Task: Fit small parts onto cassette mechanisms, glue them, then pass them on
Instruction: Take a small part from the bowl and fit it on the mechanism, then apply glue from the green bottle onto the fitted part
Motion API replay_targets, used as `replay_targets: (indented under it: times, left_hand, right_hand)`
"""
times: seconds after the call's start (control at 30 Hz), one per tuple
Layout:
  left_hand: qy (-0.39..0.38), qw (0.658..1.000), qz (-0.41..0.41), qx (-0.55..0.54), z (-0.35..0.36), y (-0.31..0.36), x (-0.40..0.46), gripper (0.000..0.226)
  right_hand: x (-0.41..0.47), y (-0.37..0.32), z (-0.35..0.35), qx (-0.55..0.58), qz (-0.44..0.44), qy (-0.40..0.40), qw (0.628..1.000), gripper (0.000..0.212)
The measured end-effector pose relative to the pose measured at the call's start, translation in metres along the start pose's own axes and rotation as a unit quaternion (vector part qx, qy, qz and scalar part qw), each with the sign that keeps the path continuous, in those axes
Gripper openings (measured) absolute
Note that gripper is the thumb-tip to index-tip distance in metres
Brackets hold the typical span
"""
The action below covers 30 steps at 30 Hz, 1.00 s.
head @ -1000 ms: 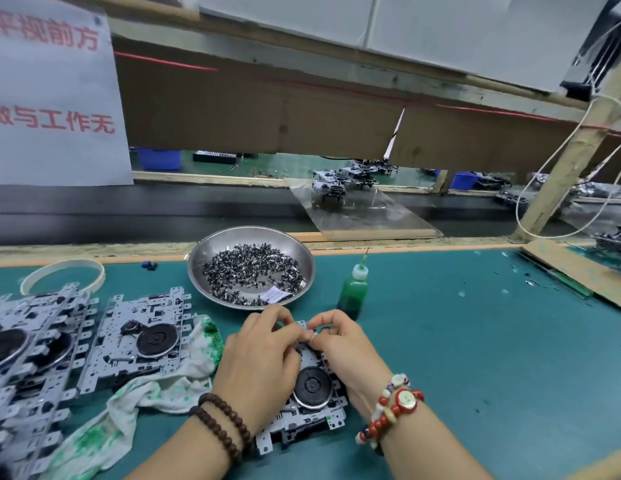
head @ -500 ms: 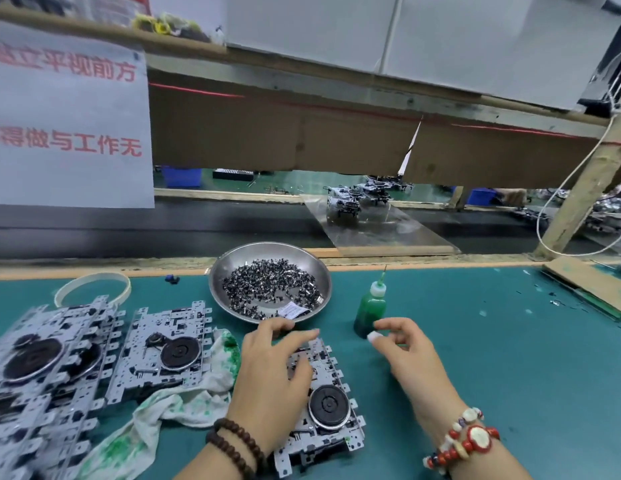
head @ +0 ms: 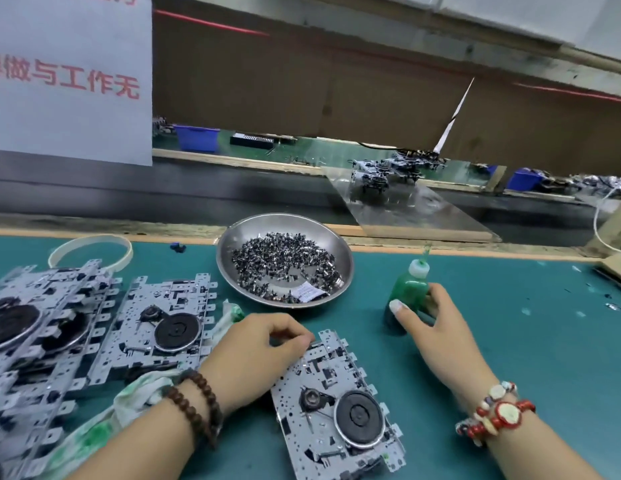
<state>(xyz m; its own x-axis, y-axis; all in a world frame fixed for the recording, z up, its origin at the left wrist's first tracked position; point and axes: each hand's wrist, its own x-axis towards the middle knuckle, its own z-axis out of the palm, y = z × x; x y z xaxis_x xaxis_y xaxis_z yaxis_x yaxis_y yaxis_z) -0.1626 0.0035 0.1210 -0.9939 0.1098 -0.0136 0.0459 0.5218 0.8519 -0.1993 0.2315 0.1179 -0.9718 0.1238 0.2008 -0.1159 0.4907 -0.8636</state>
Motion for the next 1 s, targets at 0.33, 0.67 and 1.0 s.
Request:
replay_targets:
  times: [0.33, 0.67, 1.0]
  left_hand:
    - [-0.036, 0.998, -0.047, -0.022, -0.002, 0.001, 0.004, 0.016]
    - [-0.025, 0.997, -0.067, -0.007, -0.001, 0.004, 0.005, 0.020]
    - [-0.019, 0.997, -0.076, -0.007, -0.001, 0.003, 0.006, 0.021]
  right_hand:
    - [-0.014, -0.019, -0.011, 0.386, 0.102, -0.081, 0.913, 0.026]
    - [-0.017, -0.023, -0.014, 0.508, 0.113, -0.162, 0.838, 0.056]
    - [-0.025, -0.026, -0.006, 0.373, 0.053, -0.100, 0.921, 0.019]
